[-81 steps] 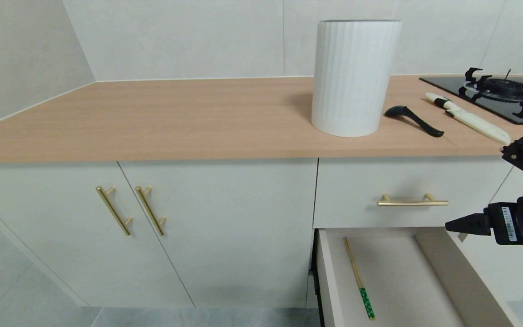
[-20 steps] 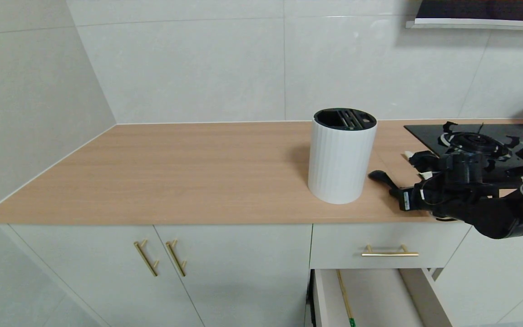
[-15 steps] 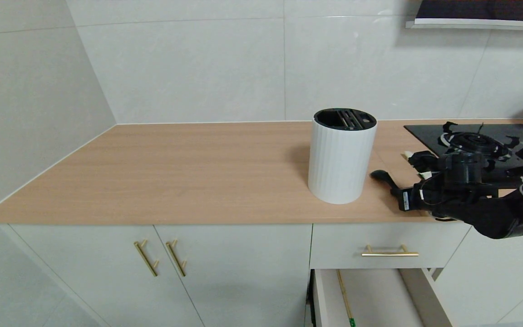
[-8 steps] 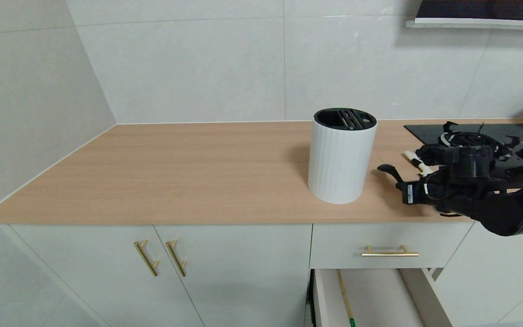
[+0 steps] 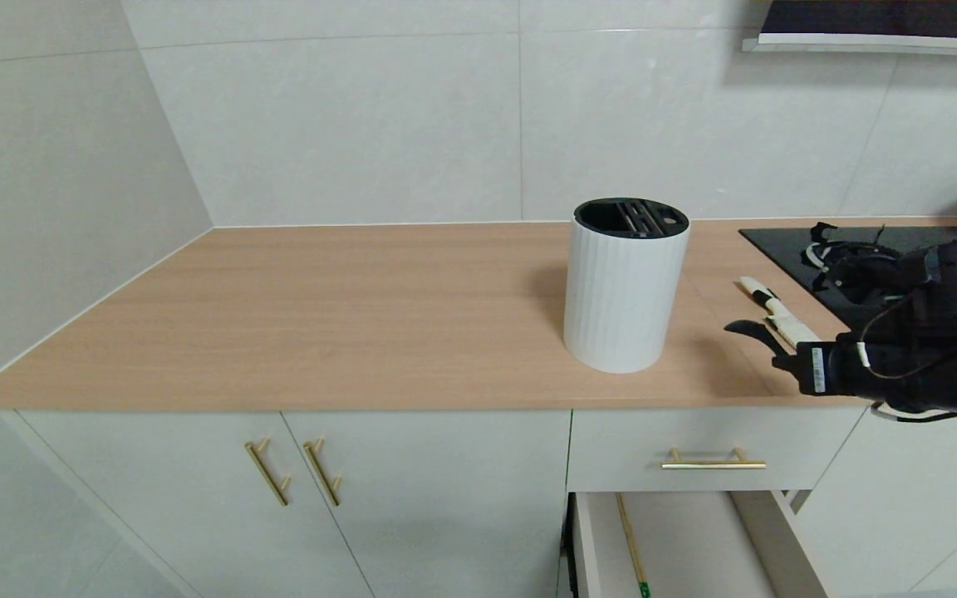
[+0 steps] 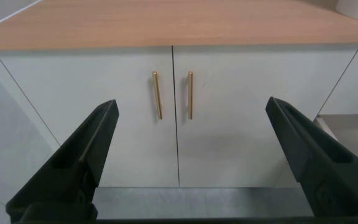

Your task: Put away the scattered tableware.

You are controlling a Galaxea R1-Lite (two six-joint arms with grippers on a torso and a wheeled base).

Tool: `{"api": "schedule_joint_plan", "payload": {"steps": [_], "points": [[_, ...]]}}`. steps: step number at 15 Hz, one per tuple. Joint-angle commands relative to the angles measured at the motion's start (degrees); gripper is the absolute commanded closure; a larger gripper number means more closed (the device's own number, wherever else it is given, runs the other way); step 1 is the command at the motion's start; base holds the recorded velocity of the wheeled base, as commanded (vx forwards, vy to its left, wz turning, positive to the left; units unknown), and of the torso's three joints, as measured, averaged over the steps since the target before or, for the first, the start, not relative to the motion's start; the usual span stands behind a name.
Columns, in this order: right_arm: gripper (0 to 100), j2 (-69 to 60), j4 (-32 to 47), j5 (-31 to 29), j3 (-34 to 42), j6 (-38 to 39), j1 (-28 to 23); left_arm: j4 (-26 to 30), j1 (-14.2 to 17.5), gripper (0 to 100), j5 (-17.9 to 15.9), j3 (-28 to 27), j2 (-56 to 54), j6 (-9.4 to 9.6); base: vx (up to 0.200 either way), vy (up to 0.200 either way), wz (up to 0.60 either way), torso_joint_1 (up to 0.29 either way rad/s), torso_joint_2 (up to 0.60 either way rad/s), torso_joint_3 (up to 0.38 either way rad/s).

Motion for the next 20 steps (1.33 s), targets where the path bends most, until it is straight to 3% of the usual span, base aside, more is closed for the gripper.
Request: {"api": "schedule_joint_plan", "payload": {"steps": [1,4,10,14,20], "points": [[100,-10.41,5.52,0.53,5.82,1.05,2.02,0.00,0.02,0,0.01,0.00,0.00,0.00,0.000,0.000,0.00,0.000,0.00,0.000],[100,-12.43,5.26,1.05,13.64,1.40,2.11,0.00,0.02,0,0.01,0.00,0.00,0.00,0.000,0.000,0.00,0.000,0.00,0.000],[100,-2.50,4.12,0.79,15.57,1.40,3.25,0.00,0.02,0,0.01,0.00,0.00,0.00,0.000,0.000,0.00,-0.015,0.03,0.022],[100,0.05,-0.98,0.53,17.59,1.32,3.16,0.00,0.02,0,0.01,0.00,0.00,0.00,0.000,0.000,0.00,-0.179,0.43,0.245],[100,0.75,-1.07,0.44,17.94,1.14,3.16,0.00,0.02,0,0.01,0.00,0.00,0.00,0.000,0.000,0.00,-0.198,0.48,0.290]]}}
